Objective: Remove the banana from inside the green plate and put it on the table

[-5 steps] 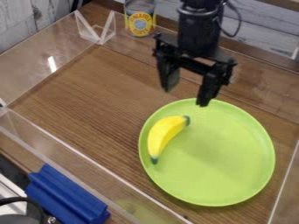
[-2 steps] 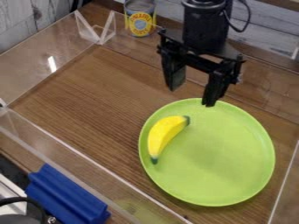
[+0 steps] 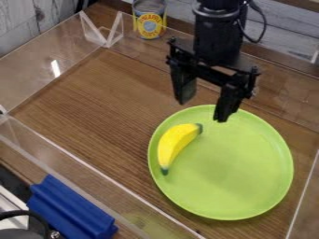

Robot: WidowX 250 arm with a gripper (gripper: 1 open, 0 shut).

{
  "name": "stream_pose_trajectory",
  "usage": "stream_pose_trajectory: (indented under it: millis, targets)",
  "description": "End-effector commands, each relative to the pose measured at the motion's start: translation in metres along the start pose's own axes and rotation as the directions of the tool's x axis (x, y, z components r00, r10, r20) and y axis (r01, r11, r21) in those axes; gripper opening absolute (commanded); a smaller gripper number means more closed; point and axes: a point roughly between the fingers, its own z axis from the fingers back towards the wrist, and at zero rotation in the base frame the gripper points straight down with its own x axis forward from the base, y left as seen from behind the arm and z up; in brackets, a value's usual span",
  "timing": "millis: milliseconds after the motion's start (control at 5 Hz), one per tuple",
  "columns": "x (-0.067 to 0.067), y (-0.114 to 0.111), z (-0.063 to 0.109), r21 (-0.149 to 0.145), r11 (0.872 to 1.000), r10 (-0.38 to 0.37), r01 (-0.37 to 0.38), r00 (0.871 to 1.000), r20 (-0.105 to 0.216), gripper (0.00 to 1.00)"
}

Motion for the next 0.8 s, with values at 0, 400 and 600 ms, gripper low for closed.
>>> stream_pose_trajectory:
  millis: [0, 400, 600]
  targets:
    - [0.0007, -0.0018, 0.0143, -0.001, 1.0, -0.014, 0.015, 0.997, 0.073, 1.0]
    - [0.0022, -0.0005, 0.01, -0.004, 1.0, -0.019, 0.02, 0.996, 0.091, 1.0]
    - [0.0031, 0.0002, 0.0079, -0.006, 1.0, -0.02, 0.021, 0.995, 0.1, 1.0]
